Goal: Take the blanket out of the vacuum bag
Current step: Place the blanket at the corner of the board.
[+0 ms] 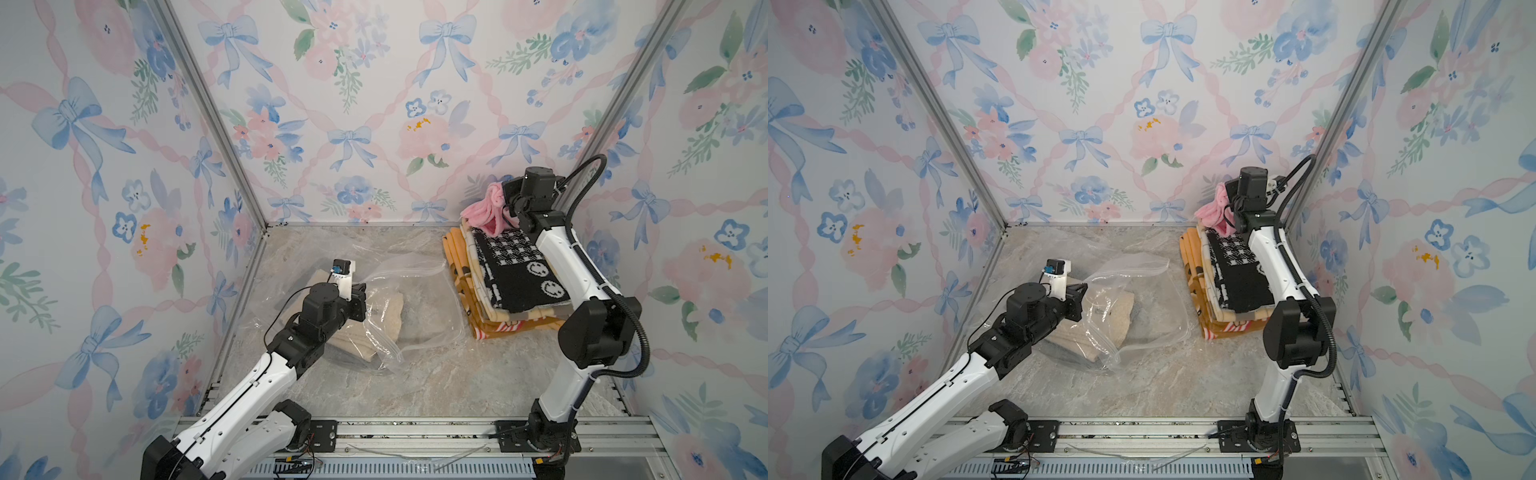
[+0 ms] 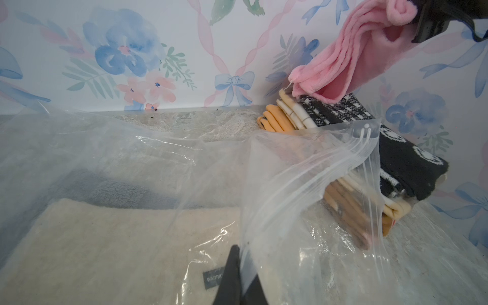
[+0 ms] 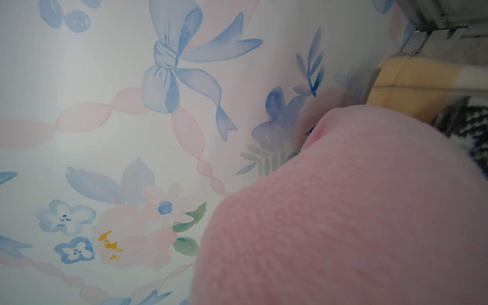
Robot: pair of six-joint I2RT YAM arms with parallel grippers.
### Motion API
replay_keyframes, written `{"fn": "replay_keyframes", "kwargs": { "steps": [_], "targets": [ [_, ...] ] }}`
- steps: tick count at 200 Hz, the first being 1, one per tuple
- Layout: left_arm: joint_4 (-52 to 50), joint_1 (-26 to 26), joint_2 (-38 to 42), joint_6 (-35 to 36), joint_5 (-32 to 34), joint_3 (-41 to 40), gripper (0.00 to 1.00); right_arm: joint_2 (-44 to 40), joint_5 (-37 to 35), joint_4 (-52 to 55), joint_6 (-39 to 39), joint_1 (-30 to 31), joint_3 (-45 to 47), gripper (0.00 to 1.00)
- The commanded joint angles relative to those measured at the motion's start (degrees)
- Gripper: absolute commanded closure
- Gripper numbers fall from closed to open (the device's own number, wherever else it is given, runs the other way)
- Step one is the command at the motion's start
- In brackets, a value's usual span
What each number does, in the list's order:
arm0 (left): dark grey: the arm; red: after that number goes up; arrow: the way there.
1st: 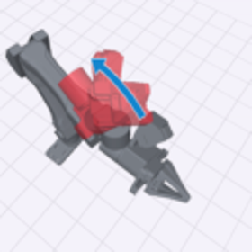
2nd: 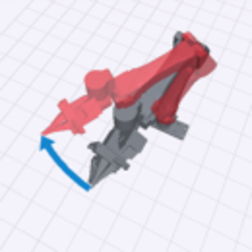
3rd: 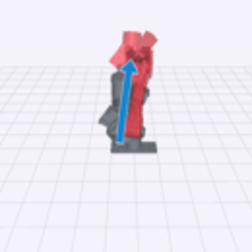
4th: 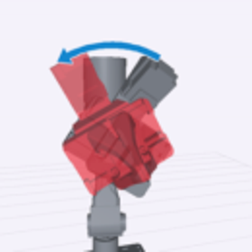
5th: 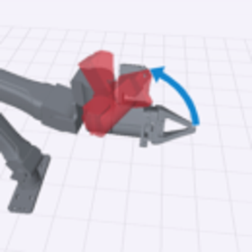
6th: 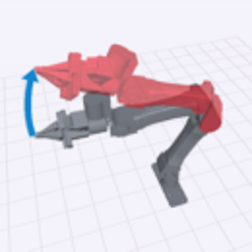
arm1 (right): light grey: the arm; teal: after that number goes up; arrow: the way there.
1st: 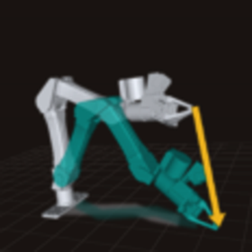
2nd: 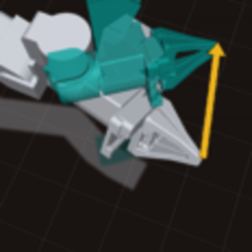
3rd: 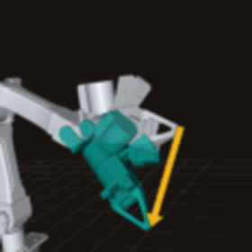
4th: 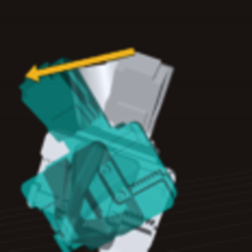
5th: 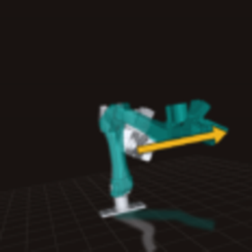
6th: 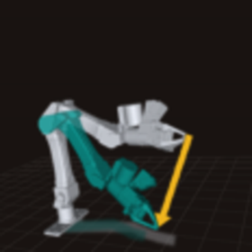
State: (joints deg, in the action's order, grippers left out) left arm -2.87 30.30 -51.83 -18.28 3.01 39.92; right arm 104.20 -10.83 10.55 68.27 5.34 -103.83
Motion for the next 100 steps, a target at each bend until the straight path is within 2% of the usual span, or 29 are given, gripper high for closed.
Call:
{"fn": "replay_keyframes", "kwargs": {
  "steps": [1,49,100],
  "targets": [
    [0.48,-0.40,1.11,-1.13,-1.03,-1.37,1.00,-5.27,4.44,1.89,-2.73,-2.10,2.77,1.00],
    [0.17,-0.40,1.99,-1.49,-1.61,-1.14,1.00,-7.95,15.62,7.15,-7.09,-4.33,10.79,1.00],
    [0.54,-0.33,3.05,-2.67,-2.26,-1.68,1.00,-11.48,14.69,16.73,-17.77,-2.57,12.36,1.00]
  ]
}}
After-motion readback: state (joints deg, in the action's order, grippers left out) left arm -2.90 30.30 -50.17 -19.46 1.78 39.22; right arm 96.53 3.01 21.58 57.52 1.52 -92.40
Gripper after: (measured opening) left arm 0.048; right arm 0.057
